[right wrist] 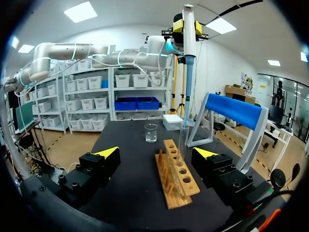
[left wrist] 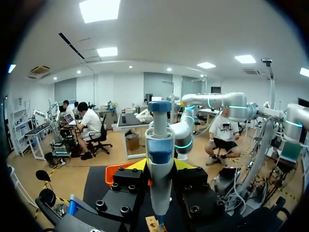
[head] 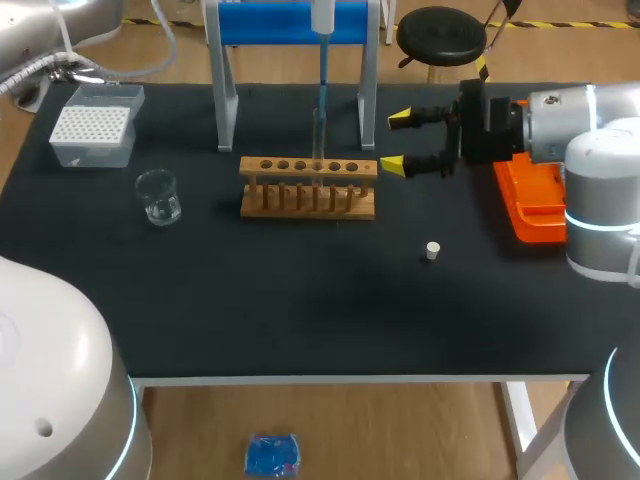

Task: Invert the test tube, pick up the pipette, mount the tip to pipette, aspirate from beaker and dispense into the tube, eject the tip, return the pipette, and cap with the stopper.

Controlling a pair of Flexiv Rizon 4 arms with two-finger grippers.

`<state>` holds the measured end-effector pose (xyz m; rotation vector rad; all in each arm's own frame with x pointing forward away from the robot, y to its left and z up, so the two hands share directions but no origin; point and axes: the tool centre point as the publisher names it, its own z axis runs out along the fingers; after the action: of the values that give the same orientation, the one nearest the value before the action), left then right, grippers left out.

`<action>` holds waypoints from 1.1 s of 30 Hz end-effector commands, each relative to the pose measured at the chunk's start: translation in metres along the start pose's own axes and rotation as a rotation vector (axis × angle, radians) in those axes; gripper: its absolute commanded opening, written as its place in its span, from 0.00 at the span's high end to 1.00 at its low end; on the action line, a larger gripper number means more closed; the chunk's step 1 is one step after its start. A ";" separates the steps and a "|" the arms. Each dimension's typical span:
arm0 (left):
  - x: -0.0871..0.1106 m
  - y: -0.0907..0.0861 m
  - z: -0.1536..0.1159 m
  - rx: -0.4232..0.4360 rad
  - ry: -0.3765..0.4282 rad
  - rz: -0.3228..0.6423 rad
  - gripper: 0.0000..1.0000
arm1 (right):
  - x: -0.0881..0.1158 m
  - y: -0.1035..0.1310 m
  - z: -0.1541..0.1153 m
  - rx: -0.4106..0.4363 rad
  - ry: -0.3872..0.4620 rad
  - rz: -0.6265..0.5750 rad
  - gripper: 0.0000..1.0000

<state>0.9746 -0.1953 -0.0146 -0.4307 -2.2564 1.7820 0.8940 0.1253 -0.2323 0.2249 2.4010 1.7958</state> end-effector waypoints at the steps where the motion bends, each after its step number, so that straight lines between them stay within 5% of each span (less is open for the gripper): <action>1: 0.002 -0.004 0.001 -0.008 -0.005 0.001 1.00 | 0.000 0.001 0.000 0.003 -0.001 0.000 0.00; 19: 0.020 -0.020 -0.012 -0.035 -0.033 0.012 1.00 | 0.000 0.001 0.000 0.003 -0.001 0.000 0.00; 33: 0.076 0.023 -0.040 -0.002 -0.052 -0.002 1.00 | 0.000 0.001 0.000 0.003 -0.001 0.000 0.00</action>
<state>0.9364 -0.1316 -0.0185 -0.4061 -2.2849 1.7770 0.8940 0.1253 -0.2323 0.2248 2.4009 1.7959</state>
